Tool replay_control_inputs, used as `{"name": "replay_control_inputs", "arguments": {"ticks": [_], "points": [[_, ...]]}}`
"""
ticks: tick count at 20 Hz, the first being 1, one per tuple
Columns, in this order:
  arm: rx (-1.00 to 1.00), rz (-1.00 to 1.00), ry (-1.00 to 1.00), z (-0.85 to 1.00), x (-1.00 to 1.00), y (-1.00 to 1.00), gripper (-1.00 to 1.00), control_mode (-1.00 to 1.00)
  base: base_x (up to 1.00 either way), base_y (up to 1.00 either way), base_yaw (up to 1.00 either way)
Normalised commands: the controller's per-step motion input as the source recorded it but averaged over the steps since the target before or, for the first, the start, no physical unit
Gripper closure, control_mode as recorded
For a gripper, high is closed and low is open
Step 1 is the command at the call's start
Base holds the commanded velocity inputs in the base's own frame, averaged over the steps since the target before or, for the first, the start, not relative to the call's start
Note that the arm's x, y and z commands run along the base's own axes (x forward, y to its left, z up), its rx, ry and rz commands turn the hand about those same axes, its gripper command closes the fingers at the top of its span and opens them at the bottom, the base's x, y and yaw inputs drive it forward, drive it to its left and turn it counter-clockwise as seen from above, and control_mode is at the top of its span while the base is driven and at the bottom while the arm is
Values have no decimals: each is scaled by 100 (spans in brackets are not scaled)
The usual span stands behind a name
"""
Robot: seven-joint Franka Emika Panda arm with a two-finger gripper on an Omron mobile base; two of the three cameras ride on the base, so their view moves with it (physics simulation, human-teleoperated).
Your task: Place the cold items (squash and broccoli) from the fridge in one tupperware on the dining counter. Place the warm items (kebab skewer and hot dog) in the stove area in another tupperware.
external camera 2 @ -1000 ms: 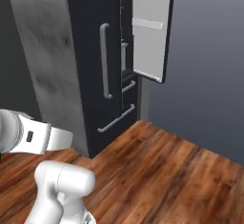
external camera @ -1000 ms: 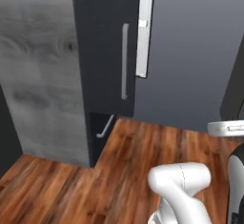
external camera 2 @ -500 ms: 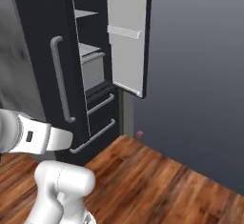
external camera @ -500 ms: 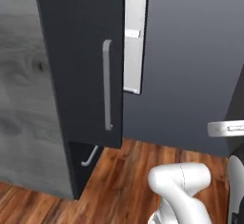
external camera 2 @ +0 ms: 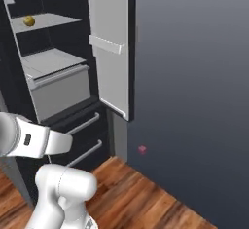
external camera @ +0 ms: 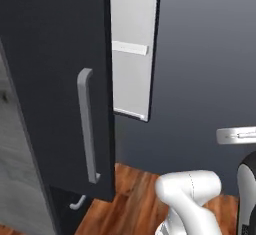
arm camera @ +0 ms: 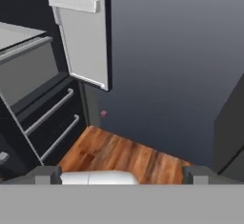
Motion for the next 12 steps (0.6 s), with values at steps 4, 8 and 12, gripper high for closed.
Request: {"name": "replay_control_inputs", "arguments": {"ticks": [4, 8, 12], "points": [[0, 0, 0, 0, 0, 0, -100, 100, 80, -53, 41], [0, 0, 0, 0, 0, 0, -100, 100, 52, -54, 52], [0, 0, 0, 0, 0, 0, -100, 100, 43, -53, 53]]}}
